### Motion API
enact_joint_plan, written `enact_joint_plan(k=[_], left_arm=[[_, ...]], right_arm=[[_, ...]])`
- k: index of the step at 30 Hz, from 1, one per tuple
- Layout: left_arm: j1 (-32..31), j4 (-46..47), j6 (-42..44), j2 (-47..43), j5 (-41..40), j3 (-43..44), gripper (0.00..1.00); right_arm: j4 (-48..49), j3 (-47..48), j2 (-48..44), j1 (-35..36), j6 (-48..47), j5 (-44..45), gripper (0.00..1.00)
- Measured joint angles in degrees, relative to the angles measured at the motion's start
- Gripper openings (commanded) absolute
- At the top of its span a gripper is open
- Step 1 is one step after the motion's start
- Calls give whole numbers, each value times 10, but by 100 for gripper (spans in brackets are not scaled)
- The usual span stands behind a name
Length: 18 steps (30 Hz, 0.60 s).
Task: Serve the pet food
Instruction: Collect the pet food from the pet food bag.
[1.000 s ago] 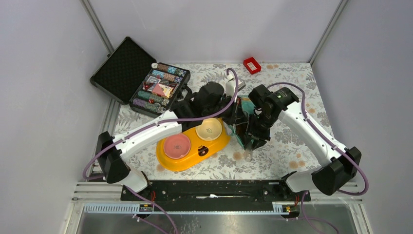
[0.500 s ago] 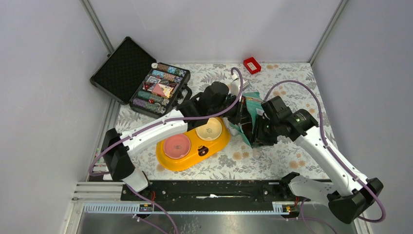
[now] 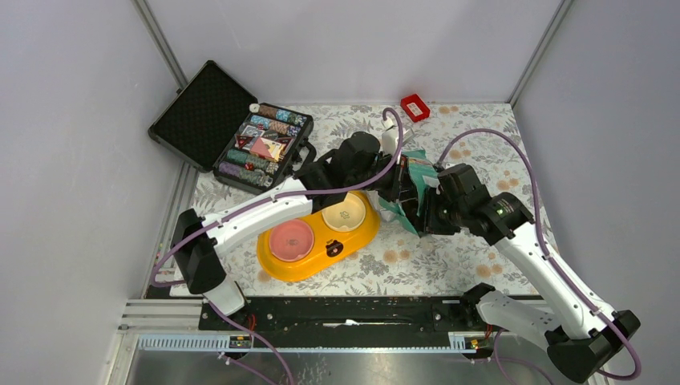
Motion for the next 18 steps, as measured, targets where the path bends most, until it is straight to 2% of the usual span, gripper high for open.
enact_joint_plan(k=[18], left_arm=[[1, -21, 4, 14, 1, 42, 0]], right_arm=[[-15, 29, -76, -5, -56, 2, 0]])
